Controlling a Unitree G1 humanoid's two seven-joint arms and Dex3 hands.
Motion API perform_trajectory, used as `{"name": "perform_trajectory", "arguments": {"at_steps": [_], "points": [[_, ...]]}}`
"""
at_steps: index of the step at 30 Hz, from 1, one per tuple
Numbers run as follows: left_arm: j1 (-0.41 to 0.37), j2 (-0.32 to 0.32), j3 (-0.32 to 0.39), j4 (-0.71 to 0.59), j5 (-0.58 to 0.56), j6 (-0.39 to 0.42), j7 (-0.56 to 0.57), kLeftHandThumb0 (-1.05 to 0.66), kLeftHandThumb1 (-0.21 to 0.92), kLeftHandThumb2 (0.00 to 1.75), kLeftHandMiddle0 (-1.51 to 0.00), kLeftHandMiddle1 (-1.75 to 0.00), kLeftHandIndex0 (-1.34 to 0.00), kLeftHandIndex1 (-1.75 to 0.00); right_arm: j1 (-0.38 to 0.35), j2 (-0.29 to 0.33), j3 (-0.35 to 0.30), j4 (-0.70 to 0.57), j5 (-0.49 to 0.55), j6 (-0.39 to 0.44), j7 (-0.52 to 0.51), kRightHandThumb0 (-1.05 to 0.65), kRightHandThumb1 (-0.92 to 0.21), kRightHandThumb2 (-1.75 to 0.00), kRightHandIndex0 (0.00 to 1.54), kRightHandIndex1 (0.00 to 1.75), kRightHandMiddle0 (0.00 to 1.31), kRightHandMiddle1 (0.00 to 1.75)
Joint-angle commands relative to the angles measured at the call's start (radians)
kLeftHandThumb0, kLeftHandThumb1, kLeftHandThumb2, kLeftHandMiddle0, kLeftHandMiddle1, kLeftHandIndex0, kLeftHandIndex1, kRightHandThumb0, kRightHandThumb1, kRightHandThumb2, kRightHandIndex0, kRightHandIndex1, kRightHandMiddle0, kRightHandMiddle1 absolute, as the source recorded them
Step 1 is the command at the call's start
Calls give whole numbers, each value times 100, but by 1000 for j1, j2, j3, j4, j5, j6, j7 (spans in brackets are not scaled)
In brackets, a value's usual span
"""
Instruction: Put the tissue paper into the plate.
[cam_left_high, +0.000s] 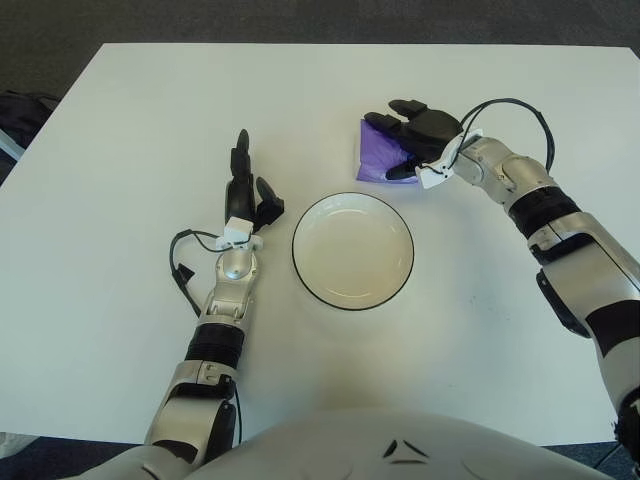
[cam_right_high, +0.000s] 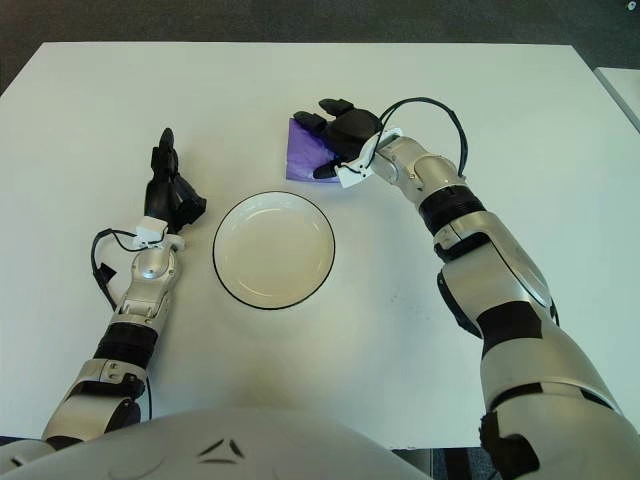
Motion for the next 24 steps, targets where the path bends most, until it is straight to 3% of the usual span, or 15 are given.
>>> {"name": "perform_trajectory", "arguments": {"at_steps": [1, 12, 14, 16, 17, 21, 22, 23, 24], "points": [[132, -16, -17, 93, 23, 31, 1, -86, 92, 121, -6, -1, 0, -20, 54, 11, 47, 34, -37, 15, 51, -105, -92, -45, 0, 0, 0, 0], [133, -18, -18, 87, 21, 42, -1, -87, 92, 121, -5, 0, 0, -18, 54, 40, 59, 67, -29, 54, 31, -105, -92, -42, 0, 0, 0, 0], [131, -18, -18, 88, 23, 43, 0, -87, 92, 121, -5, 0, 0, -17, 55, 52, 50, 87, -18, 59, 10, -105, -92, -38, 5, 1, 1, 11], [131, -18, -18, 87, 24, 45, 1, -87, 92, 122, -5, 0, 0, -17, 60, 66, 34, 108, 0, 66, -17, -105, -92, -30, 16, 5, 0, 45], [131, -18, -19, 86, 25, 45, 1, -87, 92, 122, -5, 0, 0, -17, 62, 72, 27, 118, 8, 69, -30, -101, -91, -23, 21, 23, 0, 65], [132, -20, -18, 83, 30, 50, 2, -87, 92, 122, -5, 0, 0, -18, 73, 95, -2, 147, 42, 86, -73, -93, -88, -11, 25, 80, 0, 113], [132, -21, -18, 82, 32, 52, 3, -87, 92, 122, -5, 0, 0, -18, 78, 101, -12, 153, 54, 89, -88, -89, -86, -9, 27, 100, 0, 133], [132, -21, -18, 81, 33, 53, 3, -87, 92, 123, -5, 0, 0, -18, 80, 105, -18, 158, 62, 91, -100, -85, -83, -7, 30, 121, 7, 148], [132, -22, -18, 80, 33, 54, 2, -87, 92, 123, -5, 0, 0, -18, 84, 109, -26, 162, 70, 91, -114, -83, -82, -7, 31, 129, 9, 154]]}}
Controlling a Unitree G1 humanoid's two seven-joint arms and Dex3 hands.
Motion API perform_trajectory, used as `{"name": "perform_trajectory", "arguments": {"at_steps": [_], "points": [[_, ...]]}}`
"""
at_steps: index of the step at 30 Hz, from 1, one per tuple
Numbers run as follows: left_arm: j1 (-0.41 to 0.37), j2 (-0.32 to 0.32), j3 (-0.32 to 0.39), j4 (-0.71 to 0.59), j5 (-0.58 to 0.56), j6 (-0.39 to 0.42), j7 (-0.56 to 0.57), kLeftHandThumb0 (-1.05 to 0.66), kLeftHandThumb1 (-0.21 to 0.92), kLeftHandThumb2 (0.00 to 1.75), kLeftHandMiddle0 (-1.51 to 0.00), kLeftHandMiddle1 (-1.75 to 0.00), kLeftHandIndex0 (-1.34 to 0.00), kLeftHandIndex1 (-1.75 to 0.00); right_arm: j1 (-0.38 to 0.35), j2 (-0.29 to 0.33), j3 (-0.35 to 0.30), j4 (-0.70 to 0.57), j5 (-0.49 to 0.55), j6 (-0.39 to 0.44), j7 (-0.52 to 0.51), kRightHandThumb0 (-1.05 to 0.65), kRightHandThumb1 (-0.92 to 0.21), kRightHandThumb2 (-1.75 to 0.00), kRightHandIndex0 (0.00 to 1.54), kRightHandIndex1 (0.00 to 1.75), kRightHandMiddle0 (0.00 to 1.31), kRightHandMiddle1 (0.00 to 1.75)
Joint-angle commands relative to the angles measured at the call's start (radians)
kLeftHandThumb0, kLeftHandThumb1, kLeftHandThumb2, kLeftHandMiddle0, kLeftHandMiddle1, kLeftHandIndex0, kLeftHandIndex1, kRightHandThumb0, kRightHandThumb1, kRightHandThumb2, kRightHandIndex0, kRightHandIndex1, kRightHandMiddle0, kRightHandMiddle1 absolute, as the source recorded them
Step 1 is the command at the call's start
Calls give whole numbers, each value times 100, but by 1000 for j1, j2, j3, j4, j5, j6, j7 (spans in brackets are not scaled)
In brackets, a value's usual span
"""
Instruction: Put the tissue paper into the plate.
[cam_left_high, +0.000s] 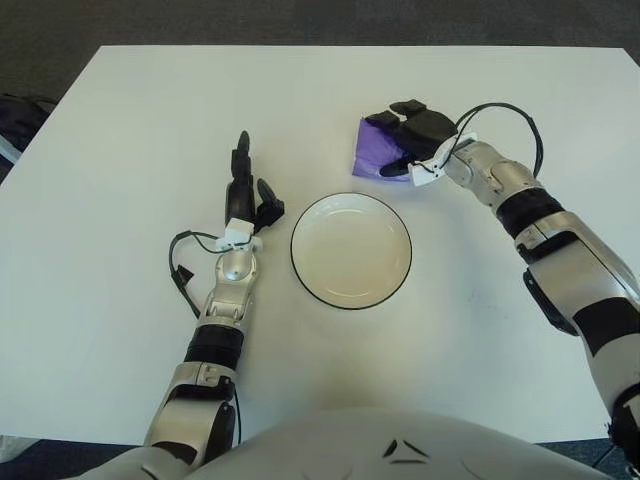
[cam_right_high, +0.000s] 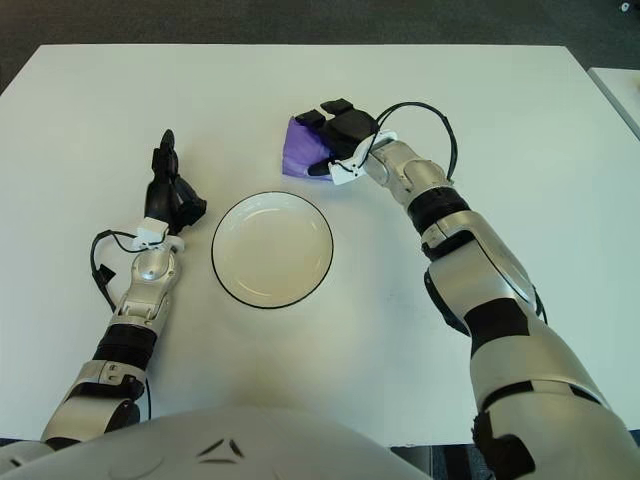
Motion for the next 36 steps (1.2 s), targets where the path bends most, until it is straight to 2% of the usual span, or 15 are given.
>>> {"name": "perform_trajectory", "arguments": {"at_steps": [1, 2, 4, 8, 9, 11, 14, 17, 27, 36], "points": [[125, -23, -16, 83, 13, 47, 1, -87, 92, 123, -5, 0, 0, -18, 89, 35, -5, 59, 18, 25, -20, -78, -80, -6, 38, 145, 17, 161], [125, -24, -16, 82, 12, 49, 0, -87, 92, 123, -5, 0, 0, -18, 92, 38, -10, 62, 25, 25, -29, -72, -78, -5, 48, 156, 25, 166], [125, -25, -15, 80, 10, 51, -1, -87, 92, 123, -5, 0, 0, -18, 98, 41, -17, 61, 34, 27, -37, -66, -76, -5, 59, 165, 34, 170], [127, -27, -13, 77, 7, 52, -2, -86, 92, 122, -5, 0, 0, -19, 104, 44, -24, 57, 47, 32, -43, -56, -74, -6, 75, 173, 45, 174], [127, -28, -13, 77, 7, 52, -1, -86, 92, 122, -5, 0, 0, -19, 107, 46, -30, 58, 55, 30, -47, -54, -71, -13, 78, 173, 47, 174], [126, -28, -13, 77, 8, 52, 0, -86, 92, 122, -5, 0, 0, -20, 111, 49, -41, 62, 69, 22, -58, -38, -48, -65, 89, 174, 59, 174], [128, -28, -14, 76, 11, 48, 1, -86, 92, 122, -5, 0, 0, -20, 120, 54, -56, 65, 89, 7, -81, -24, -35, -101, 102, 174, 76, 175], [127, -26, -15, 78, 14, 46, 2, -87, 92, 122, -5, 0, 0, -19, 127, 59, -68, 70, 109, -9, -96, -16, -31, -118, 111, 175, 86, 175], [123, -21, -15, 85, 17, 40, -2, -87, 92, 123, -4, 0, 0, -16, 142, 64, -93, 84, 153, -65, -106, -3, -17, -146, 128, 175, 108, 175], [119, -20, -14, 93, 17, 35, 0, -87, 92, 124, -4, 0, 0, -15, 145, 66, -109, 97, 171, -110, -132, 1, -11, -157, 134, 175, 114, 175]]}}
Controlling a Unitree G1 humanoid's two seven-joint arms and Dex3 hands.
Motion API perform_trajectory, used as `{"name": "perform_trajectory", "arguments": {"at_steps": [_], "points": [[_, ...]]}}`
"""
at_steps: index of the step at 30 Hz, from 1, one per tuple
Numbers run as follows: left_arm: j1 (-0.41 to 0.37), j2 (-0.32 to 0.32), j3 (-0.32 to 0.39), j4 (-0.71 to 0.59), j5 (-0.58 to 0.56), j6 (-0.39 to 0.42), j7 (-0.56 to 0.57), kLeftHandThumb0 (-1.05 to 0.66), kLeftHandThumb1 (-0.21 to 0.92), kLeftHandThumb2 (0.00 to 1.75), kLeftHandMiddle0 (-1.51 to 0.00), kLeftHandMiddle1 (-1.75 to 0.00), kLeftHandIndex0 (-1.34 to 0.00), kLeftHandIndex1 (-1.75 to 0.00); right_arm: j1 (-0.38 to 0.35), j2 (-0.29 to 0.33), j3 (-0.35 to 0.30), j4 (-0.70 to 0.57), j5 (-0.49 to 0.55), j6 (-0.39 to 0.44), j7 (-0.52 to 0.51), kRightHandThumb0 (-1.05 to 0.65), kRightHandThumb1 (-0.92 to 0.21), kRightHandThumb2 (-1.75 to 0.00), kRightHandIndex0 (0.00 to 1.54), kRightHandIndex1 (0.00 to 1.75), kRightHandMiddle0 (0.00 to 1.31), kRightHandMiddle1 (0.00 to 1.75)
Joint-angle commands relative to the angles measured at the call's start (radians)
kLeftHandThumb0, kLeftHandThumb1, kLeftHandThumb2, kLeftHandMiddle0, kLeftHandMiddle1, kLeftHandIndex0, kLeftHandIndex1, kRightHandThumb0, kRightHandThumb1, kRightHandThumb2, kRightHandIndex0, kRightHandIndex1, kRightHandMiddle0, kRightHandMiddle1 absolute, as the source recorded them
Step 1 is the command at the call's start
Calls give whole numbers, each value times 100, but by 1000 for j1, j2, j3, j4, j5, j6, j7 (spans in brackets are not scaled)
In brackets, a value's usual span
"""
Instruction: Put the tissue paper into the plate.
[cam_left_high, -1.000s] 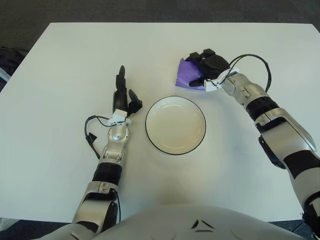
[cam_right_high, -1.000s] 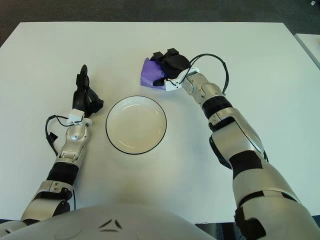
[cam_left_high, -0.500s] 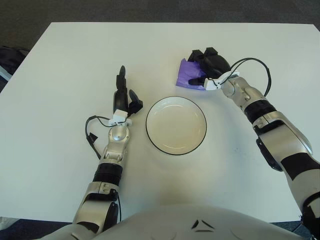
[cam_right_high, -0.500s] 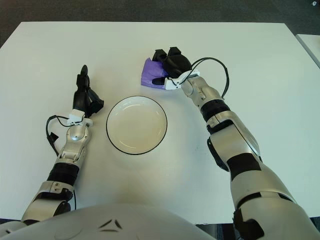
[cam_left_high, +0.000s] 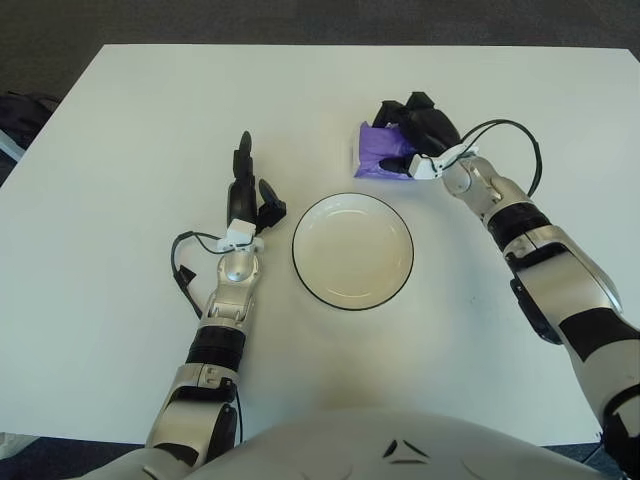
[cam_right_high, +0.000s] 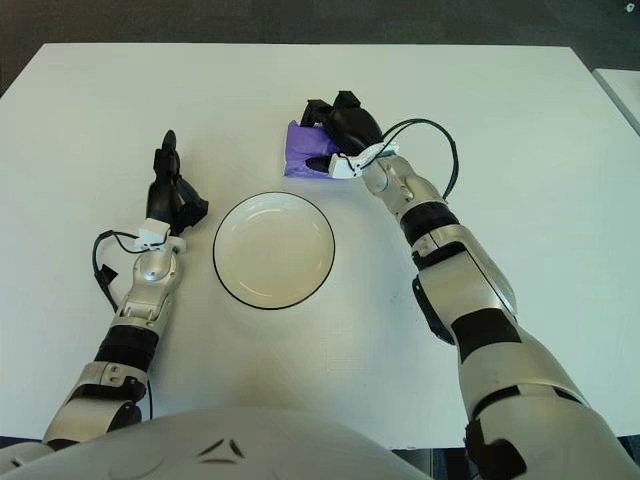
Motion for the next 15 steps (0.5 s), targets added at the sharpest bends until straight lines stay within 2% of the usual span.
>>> {"name": "perform_trajectory", "arguments": {"at_steps": [1, 11, 15], "points": [[115, -12, -13, 99, 16, 34, 1, -87, 92, 124, -4, 0, 0, -15, 83, 12, 21, 58, -11, 4, 29, 1, -11, -157, 134, 175, 114, 175], [116, -8, -17, 99, 26, 34, 3, -88, 92, 124, -4, 0, 0, -16, 82, 12, 7, 51, -8, 0, -4, 2, -10, -158, 136, 175, 116, 175], [115, -9, -14, 104, 25, 34, 7, -88, 92, 124, -5, 0, 0, -18, 80, 5, 1, 23, -12, 23, -30, 0, -13, -152, 135, 175, 113, 175]]}}
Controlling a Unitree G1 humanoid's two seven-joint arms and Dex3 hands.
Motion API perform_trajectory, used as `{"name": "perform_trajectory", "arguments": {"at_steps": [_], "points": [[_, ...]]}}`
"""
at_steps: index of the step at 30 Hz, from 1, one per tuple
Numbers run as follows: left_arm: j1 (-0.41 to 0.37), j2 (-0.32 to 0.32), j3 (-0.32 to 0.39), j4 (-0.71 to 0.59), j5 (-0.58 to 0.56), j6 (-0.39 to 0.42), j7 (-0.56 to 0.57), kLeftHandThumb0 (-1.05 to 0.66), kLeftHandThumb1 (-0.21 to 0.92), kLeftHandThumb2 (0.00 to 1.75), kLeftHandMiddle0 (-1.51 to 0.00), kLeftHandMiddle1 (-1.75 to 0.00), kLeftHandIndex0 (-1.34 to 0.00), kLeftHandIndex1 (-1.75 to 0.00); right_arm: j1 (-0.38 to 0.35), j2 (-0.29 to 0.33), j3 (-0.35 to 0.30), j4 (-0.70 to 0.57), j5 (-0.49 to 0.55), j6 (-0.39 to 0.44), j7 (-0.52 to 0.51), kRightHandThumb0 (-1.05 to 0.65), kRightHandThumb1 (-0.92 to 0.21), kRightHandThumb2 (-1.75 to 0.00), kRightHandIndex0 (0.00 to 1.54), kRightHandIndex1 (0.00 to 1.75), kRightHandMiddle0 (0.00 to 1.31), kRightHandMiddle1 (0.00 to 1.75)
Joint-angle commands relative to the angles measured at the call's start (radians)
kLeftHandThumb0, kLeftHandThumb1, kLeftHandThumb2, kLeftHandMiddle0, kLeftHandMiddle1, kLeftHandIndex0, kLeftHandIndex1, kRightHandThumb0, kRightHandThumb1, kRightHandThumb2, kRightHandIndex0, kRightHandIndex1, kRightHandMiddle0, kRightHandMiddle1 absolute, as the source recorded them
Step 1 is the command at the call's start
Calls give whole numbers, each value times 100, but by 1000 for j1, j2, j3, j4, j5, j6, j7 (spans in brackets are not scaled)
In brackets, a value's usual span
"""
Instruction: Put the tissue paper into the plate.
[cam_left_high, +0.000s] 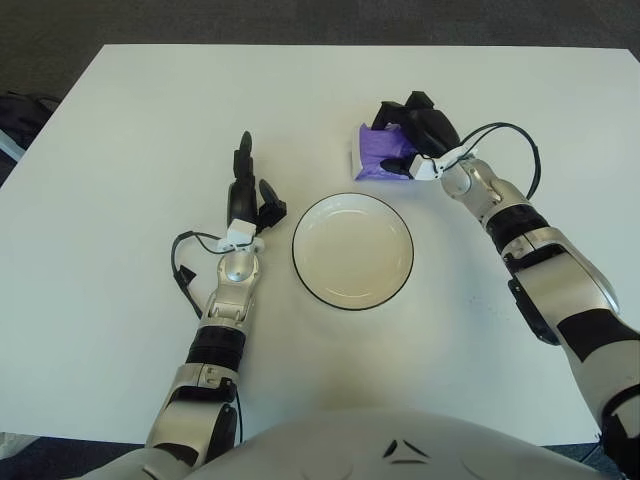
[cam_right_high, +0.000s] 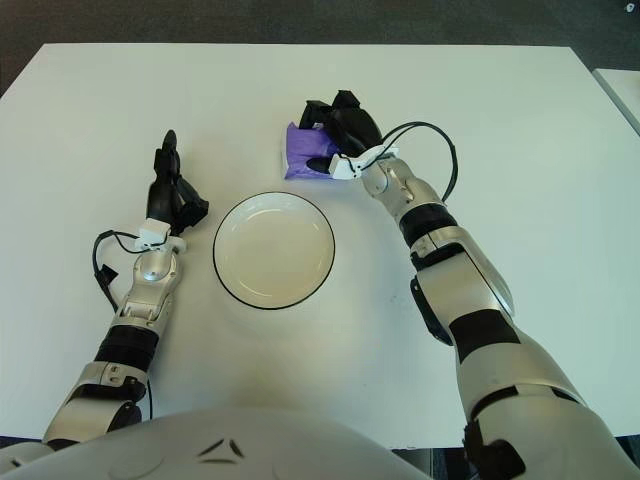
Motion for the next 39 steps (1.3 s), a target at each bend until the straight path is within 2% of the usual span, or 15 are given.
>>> {"name": "perform_trajectory", "arguments": {"at_steps": [1, 12, 18, 28, 39], "points": [[115, -10, -12, 104, 20, 33, 7, -88, 92, 124, -5, 0, 0, -19, 68, -5, 13, 20, -29, 44, 2, -1, -14, -152, 134, 175, 113, 175], [111, -11, -9, 115, 17, 19, 9, -87, 92, 123, -6, -1, 0, -21, 24, -14, -24, -25, -12, 87, -50, -2, -16, -152, 134, 175, 114, 175], [108, -13, -7, 118, 10, 20, 6, -87, 92, 122, -6, -1, 0, -22, 29, -35, -63, -131, 8, 118, -9, -5, -20, -146, 134, 175, 113, 175], [109, -15, -11, 112, 9, 27, 3, -88, 92, 122, -5, 0, 0, -20, 33, -48, -146, -315, 46, 164, 45, -10, -30, -132, 128, 175, 103, 175], [105, -16, -13, 115, 10, 39, 4, -88, 92, 123, -5, 0, 0, -18, 70, -43, -221, -512, 87, 203, 115, -11, -33, -128, 126, 175, 99, 175]]}}
